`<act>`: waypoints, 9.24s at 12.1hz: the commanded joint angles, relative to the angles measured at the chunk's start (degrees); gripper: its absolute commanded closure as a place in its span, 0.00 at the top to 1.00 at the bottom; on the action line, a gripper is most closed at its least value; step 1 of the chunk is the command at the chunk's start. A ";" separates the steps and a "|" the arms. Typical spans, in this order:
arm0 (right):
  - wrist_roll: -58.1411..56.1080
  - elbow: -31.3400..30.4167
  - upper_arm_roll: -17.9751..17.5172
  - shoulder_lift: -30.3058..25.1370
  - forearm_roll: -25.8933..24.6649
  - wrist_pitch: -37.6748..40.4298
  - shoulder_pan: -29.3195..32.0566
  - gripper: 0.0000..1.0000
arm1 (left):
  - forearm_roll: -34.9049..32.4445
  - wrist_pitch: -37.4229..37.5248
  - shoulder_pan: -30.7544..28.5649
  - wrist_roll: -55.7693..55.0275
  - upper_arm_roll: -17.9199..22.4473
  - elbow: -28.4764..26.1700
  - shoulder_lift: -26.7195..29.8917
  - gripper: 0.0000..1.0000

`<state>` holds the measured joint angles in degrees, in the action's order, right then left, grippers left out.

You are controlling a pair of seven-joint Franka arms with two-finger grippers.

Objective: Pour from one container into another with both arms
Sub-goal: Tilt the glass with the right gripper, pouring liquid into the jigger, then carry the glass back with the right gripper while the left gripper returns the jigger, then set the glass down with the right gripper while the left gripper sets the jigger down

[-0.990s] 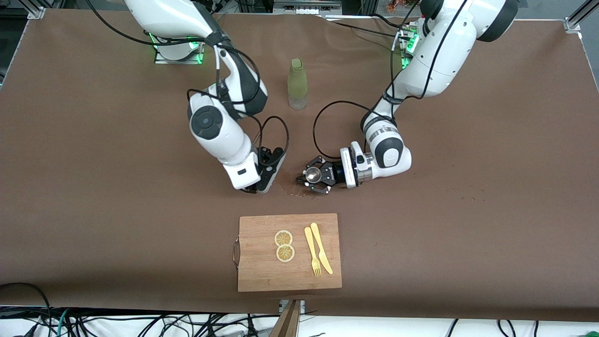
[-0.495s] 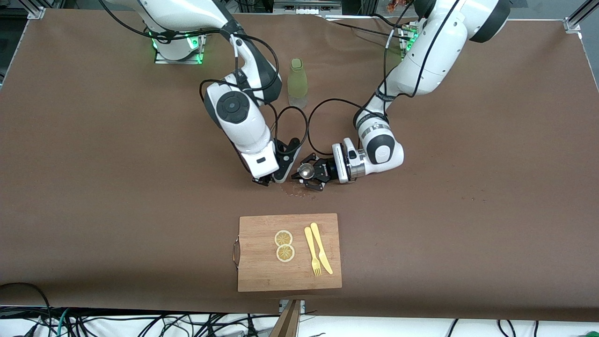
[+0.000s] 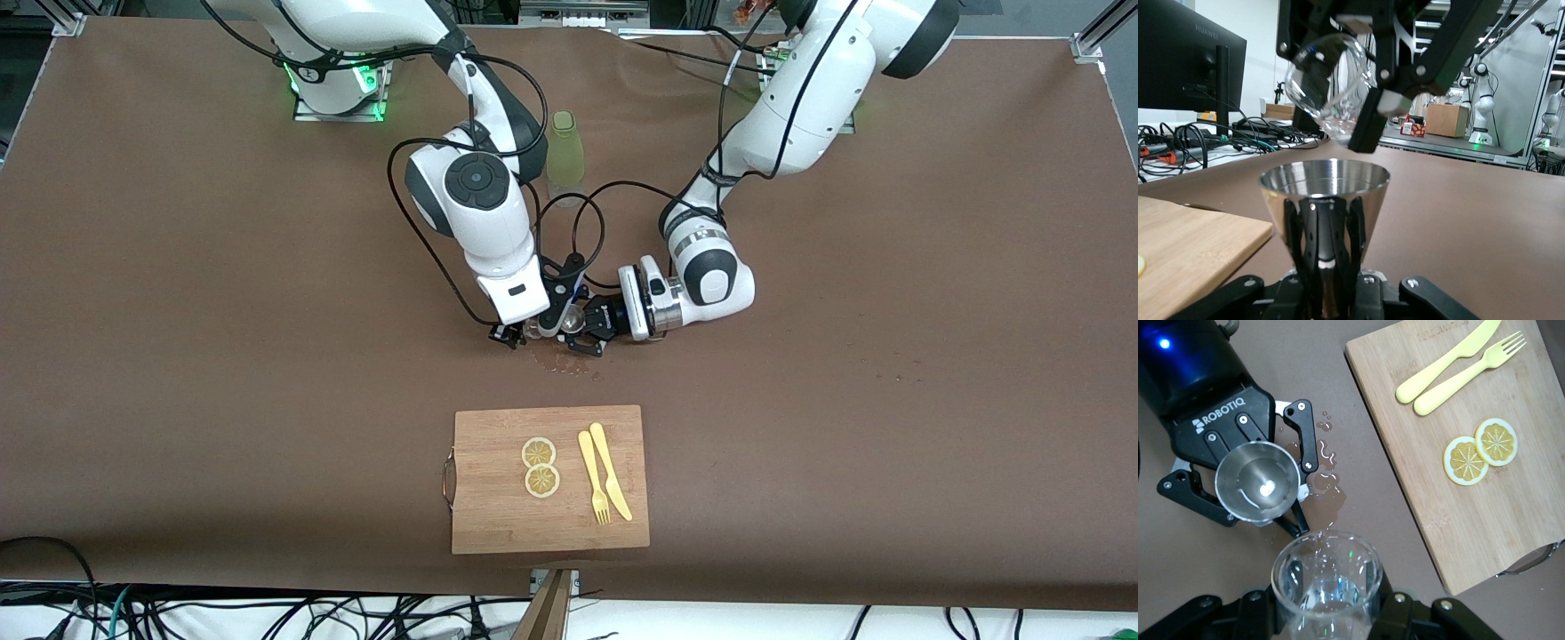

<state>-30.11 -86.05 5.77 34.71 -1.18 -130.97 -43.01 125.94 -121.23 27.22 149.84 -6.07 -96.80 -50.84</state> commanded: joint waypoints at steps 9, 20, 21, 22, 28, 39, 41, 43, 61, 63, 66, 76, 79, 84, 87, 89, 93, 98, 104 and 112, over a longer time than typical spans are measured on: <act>1.46 0.97 0.38 -0.34 -11.81 5.01 -4.45 0.08 | 3.35 -1.91 2.32 3.79 0.71 2.05 -1.11 0.00; 0.50 2.82 0.21 -0.26 -16.39 12.14 -6.38 0.08 | 4.23 -2.00 2.67 3.79 0.80 2.14 -1.02 0.00; 0.67 3.34 0.03 -0.26 -17.35 12.67 -6.65 0.08 | 4.23 -2.00 2.67 3.88 0.80 2.14 -1.02 0.00; 0.58 3.96 0.03 -0.08 -17.53 13.63 -6.91 0.08 | 4.23 -2.00 2.67 3.88 0.80 2.05 -1.02 0.00; 0.58 6.42 0.29 1.23 -19.81 15.30 -8.41 0.08 | 4.67 -1.91 2.76 3.88 0.80 2.05 -1.02 0.00; -1.87 8.53 2.22 4.75 -23.42 15.66 -9.99 0.08 | 4.76 -1.91 3.11 3.88 0.80 2.05 -1.02 0.00; -3.37 8.97 3.36 5.10 -23.43 16.54 -11.13 0.08 | 4.76 -1.91 3.11 3.88 0.80 2.14 -1.02 0.00; -3.90 8.97 4.25 5.45 -23.42 17.15 -11.75 0.08 | 4.76 -1.91 3.11 3.88 0.80 2.14 -1.02 0.00; -4.61 14.86 5.92 8.88 -23.95 18.91 -12.98 0.08 | 5.02 -2.00 3.02 3.88 0.89 2.14 -0.93 0.00; -5.65 14.86 5.92 8.54 -21.42 18.65 -12.02 0.08 | 5.02 -2.00 3.02 3.79 0.89 2.14 -0.84 0.00; -8.46 14.86 5.83 8.01 -15.19 16.02 -10.18 0.08 | 5.11 -2.08 2.84 3.70 1.24 2.05 -0.49 0.00; -21.19 3.73 1.99 -2.97 15.75 5.49 7.73 0.09 | 4.23 -1.56 -1.54 2.74 2.73 1.96 1.09 0.00; -31.63 -3.13 0.57 -7.27 26.28 3.80 15.29 0.09 | -0.06 -0.42 -5.84 0.81 2.56 1.88 2.67 0.00; -54.04 -12.81 -0.94 -11.50 48.33 3.71 27.52 0.10 | -10.70 5.64 -13.40 -5.26 2.64 1.88 4.34 0.00; -72.04 -19.83 -0.94 -12.03 66.94 4.58 33.41 0.10 | -13.51 9.77 -17.27 -5.53 2.82 1.96 4.69 0.00; -82.95 -24.14 -0.85 -11.95 77.08 7.64 36.75 0.10 | -17.20 13.37 -20.34 -5.62 3.17 1.96 4.69 0.00; -94.85 -28.20 -0.58 -10.28 78.97 12.66 43.69 0.10 | -25.20 21.19 -28.25 -6.32 3.43 0.74 4.08 0.00; -106.98 -28.30 -0.32 -3.78 79.06 14.78 49.67 0.10 | -38.03 29.72 -39.24 -6.41 3.78 -2.60 3.47 0.00; -112.00 -21.89 -0.32 4.39 78.88 17.95 53.19 0.10 | -47.35 33.42 -49.17 -6.14 4.67 -2.43 1.97 0.00; -112.98 -19.77 0.12 7.74 79.49 17.77 53.47 0.59 | -55.89 36.06 -55.07 -3.86 4.67 -0.50 -1.10 0.00</act>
<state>-142.50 -106.82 6.25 41.78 77.24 -114.16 9.63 71.82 -86.83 -26.80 144.45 -0.83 -99.12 -50.52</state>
